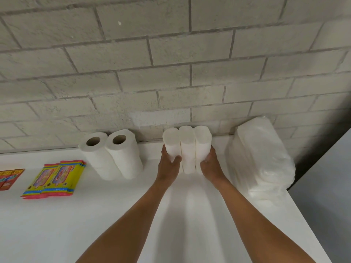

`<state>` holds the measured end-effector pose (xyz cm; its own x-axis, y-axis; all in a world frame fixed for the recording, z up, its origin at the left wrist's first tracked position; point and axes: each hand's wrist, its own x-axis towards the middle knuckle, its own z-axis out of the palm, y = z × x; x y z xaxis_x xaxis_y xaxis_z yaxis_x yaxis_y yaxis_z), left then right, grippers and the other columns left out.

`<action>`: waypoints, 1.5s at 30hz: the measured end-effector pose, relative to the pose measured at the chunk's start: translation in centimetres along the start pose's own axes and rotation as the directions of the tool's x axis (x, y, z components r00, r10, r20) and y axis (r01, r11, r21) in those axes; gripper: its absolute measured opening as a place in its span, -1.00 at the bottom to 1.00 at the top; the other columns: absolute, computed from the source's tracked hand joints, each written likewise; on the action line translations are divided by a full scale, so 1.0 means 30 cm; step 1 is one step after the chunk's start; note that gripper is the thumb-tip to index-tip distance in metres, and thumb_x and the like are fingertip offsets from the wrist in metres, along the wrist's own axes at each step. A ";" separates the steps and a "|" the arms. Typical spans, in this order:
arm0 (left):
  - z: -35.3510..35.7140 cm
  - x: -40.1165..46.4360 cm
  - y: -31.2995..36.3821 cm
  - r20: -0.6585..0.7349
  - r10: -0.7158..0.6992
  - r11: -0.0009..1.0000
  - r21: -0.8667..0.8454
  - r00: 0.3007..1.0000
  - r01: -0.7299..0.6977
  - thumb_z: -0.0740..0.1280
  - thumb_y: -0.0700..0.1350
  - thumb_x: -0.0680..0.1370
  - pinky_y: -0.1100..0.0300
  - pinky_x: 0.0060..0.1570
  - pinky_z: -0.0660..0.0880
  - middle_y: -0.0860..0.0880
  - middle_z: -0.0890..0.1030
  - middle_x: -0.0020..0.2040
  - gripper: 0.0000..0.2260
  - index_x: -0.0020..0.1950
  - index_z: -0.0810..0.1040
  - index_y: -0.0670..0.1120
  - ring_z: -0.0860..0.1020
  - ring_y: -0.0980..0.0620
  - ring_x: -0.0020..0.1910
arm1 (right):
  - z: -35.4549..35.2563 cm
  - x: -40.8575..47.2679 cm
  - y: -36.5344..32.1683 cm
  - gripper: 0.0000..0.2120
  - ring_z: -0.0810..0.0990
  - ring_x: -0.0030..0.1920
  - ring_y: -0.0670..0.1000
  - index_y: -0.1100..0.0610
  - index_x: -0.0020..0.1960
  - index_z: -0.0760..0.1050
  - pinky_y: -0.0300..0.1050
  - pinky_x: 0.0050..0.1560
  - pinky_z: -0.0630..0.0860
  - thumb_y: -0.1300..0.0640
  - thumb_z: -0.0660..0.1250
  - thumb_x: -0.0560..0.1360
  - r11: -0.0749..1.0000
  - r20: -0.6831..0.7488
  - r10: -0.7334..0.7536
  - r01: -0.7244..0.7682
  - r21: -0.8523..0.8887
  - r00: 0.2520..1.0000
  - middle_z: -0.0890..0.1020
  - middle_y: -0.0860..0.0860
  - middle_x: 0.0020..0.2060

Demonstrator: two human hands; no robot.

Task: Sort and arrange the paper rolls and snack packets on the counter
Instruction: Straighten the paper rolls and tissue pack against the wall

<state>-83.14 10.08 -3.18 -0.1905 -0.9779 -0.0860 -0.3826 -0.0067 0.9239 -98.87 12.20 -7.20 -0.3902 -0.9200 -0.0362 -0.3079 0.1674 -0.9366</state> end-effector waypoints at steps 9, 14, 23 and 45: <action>-0.060 0.010 -0.025 -0.018 -0.022 1.000 -0.008 1.000 0.022 0.29 -0.06 0.54 -0.20 0.35 0.38 0.01 0.47 0.38 -0.41 0.53 0.14 0.16 0.44 -0.11 0.35 | 0.054 -0.003 -0.027 -0.46 0.45 0.33 0.16 0.17 0.44 0.28 0.19 0.35 0.43 0.35 0.14 0.47 1.000 0.024 0.007 -0.007 0.001 1.000 0.47 0.16 0.30; -0.062 0.019 -0.025 0.006 -0.016 1.000 -0.003 1.000 0.016 0.34 -0.17 0.51 -0.12 0.34 0.41 0.02 0.48 0.33 -0.37 0.51 0.17 0.11 0.45 -0.09 0.32 | 0.035 -0.007 -0.030 -0.45 0.44 0.34 0.13 0.16 0.45 0.29 0.17 0.37 0.43 0.40 0.13 0.47 1.000 0.032 -0.011 0.011 -0.006 0.999 0.47 0.15 0.30; -0.086 0.021 -0.044 0.044 -0.023 0.999 0.023 0.999 0.022 0.43 -0.17 0.40 -0.06 0.31 0.42 0.10 0.45 0.28 -0.24 0.49 0.15 0.18 0.43 -0.03 0.29 | -0.014 -0.036 -0.013 -0.25 0.20 0.53 0.08 0.00 0.61 -0.04 0.05 0.48 0.26 0.35 0.16 0.52 0.988 0.009 0.152 -0.152 0.013 0.988 0.18 0.02 0.56; -0.164 -0.236 -0.168 0.258 -0.182 0.982 0.105 0.949 0.160 0.39 0.11 0.53 0.02 0.46 0.25 0.06 0.13 0.61 -0.23 0.61 0.01 0.15 0.19 -0.03 0.55 | -0.076 -0.403 -0.053 -0.45 0.40 0.34 -0.02 -0.02 0.56 0.18 -0.18 0.20 0.31 0.16 0.19 0.60 0.939 0.071 0.345 -0.344 -0.026 0.936 0.39 -0.01 0.45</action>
<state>-75.43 16.01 -5.39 -0.3444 -0.8728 -0.3458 -0.5007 -0.1409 0.8541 -95.66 23.87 -4.48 -0.4099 -0.8284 -0.3818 -0.1769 0.4829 -0.8576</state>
